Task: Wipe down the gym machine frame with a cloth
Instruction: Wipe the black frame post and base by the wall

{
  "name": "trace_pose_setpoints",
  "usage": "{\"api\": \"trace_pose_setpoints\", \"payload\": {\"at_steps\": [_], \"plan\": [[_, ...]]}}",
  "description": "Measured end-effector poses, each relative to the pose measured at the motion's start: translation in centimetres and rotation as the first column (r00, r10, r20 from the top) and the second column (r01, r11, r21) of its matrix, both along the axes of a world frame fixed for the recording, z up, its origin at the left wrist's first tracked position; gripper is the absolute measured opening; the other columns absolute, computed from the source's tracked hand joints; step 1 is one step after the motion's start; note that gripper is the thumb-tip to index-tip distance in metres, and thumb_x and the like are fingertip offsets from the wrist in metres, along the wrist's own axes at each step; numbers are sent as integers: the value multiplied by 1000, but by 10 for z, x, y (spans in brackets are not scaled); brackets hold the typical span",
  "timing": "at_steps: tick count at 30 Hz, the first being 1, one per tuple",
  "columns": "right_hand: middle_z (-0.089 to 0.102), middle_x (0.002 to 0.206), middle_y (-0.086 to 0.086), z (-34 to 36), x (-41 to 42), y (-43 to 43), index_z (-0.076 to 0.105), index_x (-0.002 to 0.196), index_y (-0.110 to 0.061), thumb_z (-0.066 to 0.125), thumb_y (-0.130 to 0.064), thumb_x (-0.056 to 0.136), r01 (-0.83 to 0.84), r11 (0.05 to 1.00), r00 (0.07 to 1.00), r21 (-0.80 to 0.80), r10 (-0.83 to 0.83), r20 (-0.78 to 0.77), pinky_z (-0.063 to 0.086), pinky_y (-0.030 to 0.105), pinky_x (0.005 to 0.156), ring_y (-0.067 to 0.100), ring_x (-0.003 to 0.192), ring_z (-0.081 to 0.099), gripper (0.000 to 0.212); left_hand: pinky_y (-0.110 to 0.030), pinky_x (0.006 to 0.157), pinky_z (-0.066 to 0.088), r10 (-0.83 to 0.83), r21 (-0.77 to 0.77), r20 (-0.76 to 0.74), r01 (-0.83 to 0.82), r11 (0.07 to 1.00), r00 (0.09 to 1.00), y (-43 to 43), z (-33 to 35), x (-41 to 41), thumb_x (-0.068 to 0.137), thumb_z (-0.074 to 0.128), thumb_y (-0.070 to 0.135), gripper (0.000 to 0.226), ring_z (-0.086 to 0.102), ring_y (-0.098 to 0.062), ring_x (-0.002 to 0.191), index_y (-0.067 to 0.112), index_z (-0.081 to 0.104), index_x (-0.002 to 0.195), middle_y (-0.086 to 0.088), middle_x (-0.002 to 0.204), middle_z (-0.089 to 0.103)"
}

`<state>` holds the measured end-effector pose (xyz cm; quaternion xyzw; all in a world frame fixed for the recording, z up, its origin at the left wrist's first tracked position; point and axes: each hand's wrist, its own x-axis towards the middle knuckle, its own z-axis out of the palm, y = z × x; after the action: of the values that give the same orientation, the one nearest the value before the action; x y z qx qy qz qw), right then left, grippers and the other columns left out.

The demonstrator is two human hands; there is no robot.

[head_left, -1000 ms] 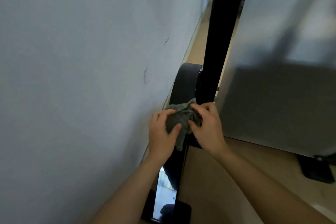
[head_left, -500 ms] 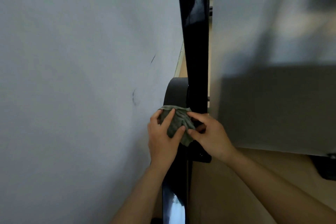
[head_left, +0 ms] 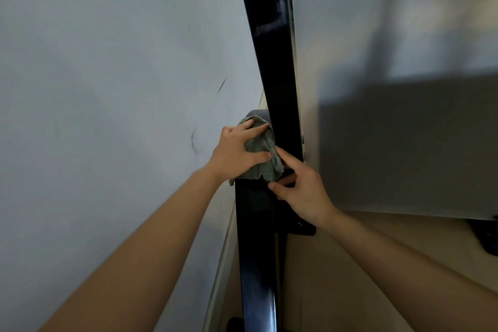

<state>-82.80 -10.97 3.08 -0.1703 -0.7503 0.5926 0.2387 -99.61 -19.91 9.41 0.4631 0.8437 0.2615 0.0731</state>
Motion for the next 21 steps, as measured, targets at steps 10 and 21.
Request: {"api": "trace_pose_setpoints", "payload": {"at_steps": [10, 21], "plan": [[51, 113, 1, 5, 10, -2, 65, 133, -16, 72, -14, 78, 169, 935, 984, 312, -181, 8, 49, 26, 92, 17, 103, 56, 56, -49, 113, 40, 113, 212, 119, -136, 968, 986, -59, -32, 56, 88, 72, 32, 44, 45, -26, 135, 27, 68, 132, 1, 146, 50], [51, 134, 10, -3, 2, -17, 62, 133, -6, 74, 1, 83, 24, 822, 998, 569, 18, -68, 48, 38, 106, 26, 121, 54, 52, -44, 112, 43, 80, 189, -7, -77, 979, 997, -72, -39, 62, 83, 76, 4, 63, 46, -24, 135, 16, 57, 142, -5, 150, 45]]}}
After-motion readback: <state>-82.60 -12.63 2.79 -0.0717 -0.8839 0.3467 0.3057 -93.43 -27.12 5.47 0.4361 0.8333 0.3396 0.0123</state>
